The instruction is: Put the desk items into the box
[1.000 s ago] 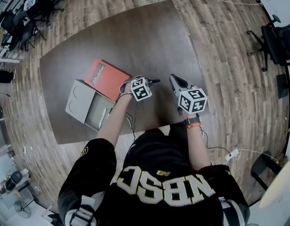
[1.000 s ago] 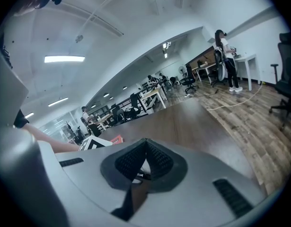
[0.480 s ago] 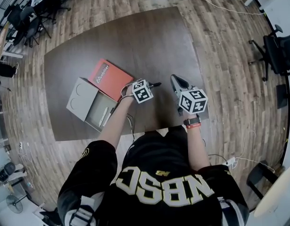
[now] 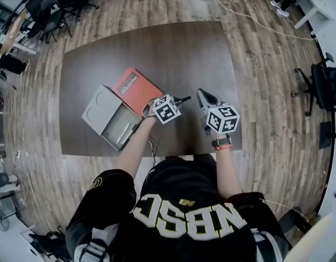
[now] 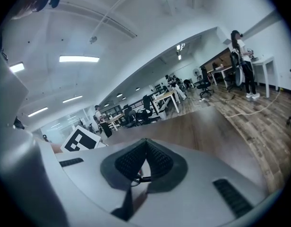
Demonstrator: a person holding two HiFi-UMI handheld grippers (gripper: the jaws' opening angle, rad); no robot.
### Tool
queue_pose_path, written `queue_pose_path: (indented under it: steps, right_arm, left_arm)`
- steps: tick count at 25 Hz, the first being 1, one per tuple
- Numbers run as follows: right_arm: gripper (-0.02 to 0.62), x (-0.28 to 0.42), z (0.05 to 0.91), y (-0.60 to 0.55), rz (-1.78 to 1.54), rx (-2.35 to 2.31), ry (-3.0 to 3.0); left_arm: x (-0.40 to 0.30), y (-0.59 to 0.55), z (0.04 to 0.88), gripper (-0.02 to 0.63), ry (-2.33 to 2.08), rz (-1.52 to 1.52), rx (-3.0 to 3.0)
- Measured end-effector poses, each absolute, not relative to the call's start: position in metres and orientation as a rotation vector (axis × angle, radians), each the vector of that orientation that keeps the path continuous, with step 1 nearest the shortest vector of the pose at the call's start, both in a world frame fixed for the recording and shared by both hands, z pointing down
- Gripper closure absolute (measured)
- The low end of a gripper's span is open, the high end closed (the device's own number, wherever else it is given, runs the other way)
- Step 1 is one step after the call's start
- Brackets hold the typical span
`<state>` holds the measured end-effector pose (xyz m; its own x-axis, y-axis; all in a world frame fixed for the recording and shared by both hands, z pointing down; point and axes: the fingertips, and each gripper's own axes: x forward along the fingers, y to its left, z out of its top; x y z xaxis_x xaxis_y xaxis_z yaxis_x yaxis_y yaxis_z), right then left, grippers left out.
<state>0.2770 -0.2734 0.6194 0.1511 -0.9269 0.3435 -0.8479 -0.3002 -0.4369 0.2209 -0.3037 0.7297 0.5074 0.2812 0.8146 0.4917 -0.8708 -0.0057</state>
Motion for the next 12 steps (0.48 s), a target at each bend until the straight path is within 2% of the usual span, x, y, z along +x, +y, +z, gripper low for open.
queue_pose_path:
  steps: [12]
  right_arm:
    - [0.588,0.254,0.586,-0.326,-0.730,-2.176,1.998]
  left_arm:
    - [0.183,-0.360,0.665,0.554,-0.162,-1.321,-2.836]
